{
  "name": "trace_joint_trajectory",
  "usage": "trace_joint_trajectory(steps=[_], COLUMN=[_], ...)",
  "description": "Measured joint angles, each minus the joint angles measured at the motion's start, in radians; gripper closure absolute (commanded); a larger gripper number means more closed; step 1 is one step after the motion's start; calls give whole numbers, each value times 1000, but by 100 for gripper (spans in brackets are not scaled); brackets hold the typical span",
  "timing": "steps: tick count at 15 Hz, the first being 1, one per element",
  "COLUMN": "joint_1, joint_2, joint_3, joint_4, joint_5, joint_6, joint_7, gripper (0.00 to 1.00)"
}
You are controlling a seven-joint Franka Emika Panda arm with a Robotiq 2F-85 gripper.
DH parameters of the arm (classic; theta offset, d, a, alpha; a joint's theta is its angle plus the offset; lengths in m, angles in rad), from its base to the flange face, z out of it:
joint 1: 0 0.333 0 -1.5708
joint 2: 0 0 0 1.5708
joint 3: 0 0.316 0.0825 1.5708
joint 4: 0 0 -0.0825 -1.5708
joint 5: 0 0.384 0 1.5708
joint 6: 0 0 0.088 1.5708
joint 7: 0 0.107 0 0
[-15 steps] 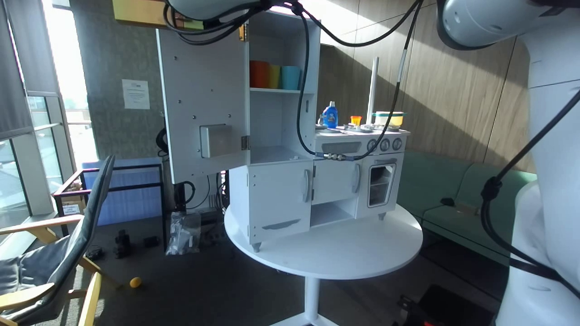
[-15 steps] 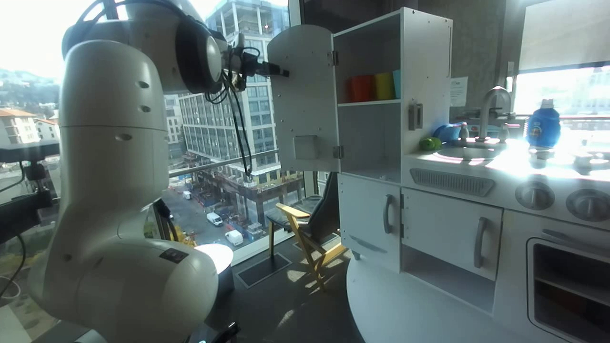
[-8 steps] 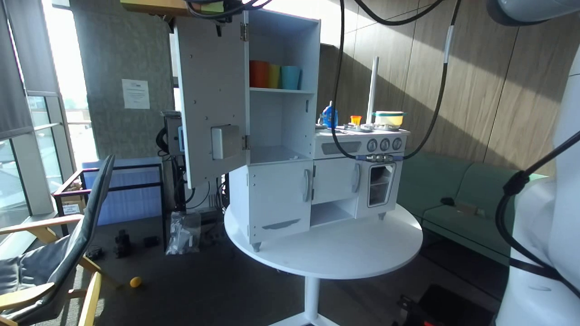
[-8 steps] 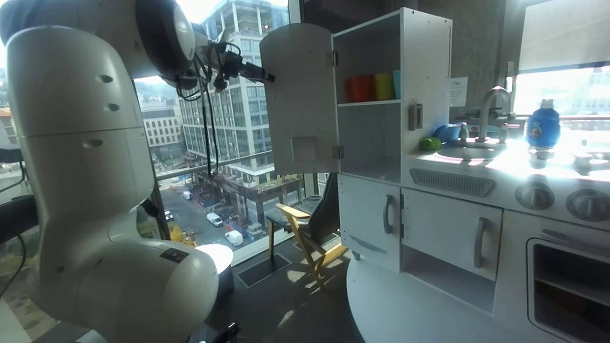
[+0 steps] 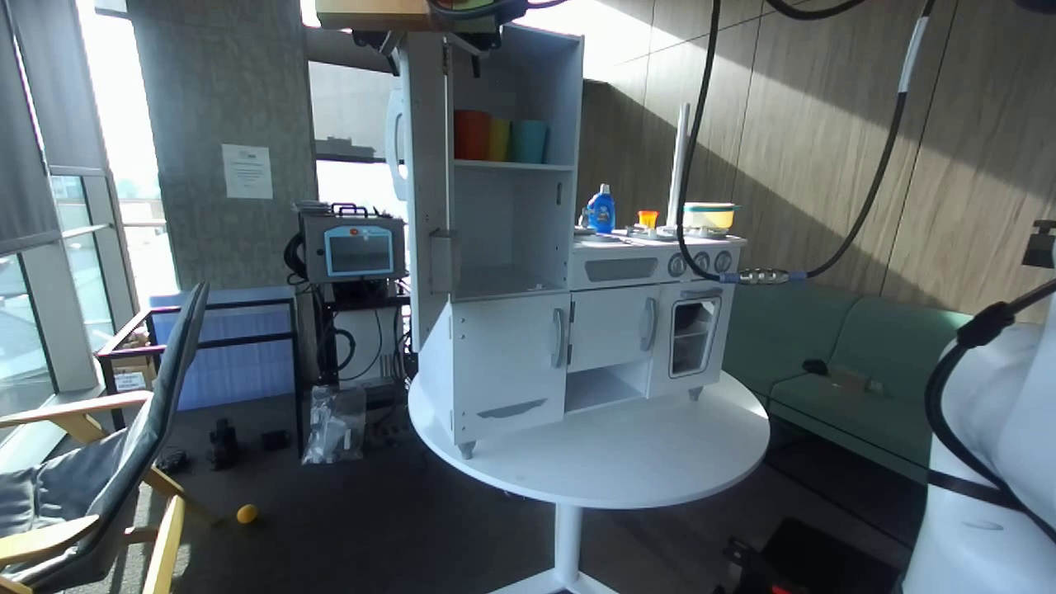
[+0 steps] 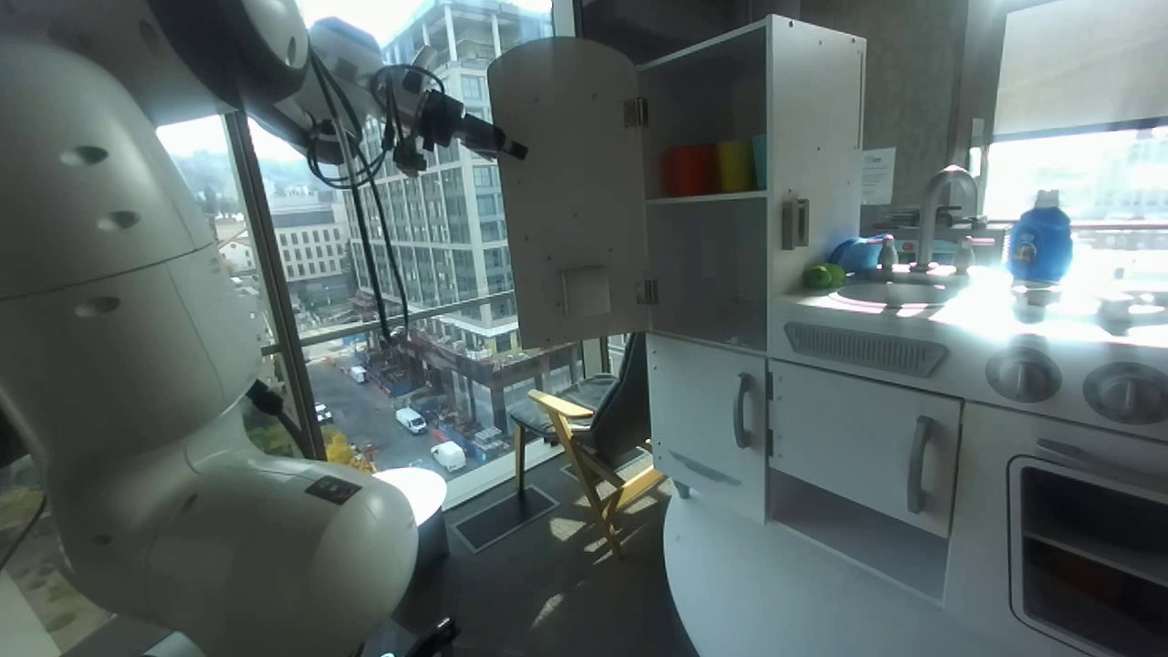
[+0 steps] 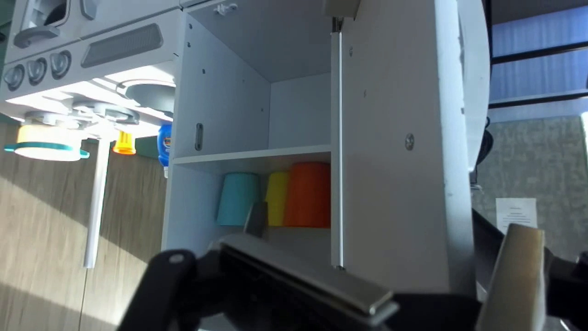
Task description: Push closed the far right bottom cabinet door, push closed the cabinet door under the sink, close the bottom refrigerator door, close the top refrigerator door
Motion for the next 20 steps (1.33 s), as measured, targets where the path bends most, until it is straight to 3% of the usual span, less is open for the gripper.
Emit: trace_joint_trajectory(steps=[6,13,20], joint_1=[-6,-37,-129], joint_2=[-145,-337,-375], joint_3=[-18,-46,-130], joint_4=[-146,-284,-358], joint_5=[90,104,71], joint_6=[-15,-40,64], joint_7=[0,1,6], gripper=[0,0,0])
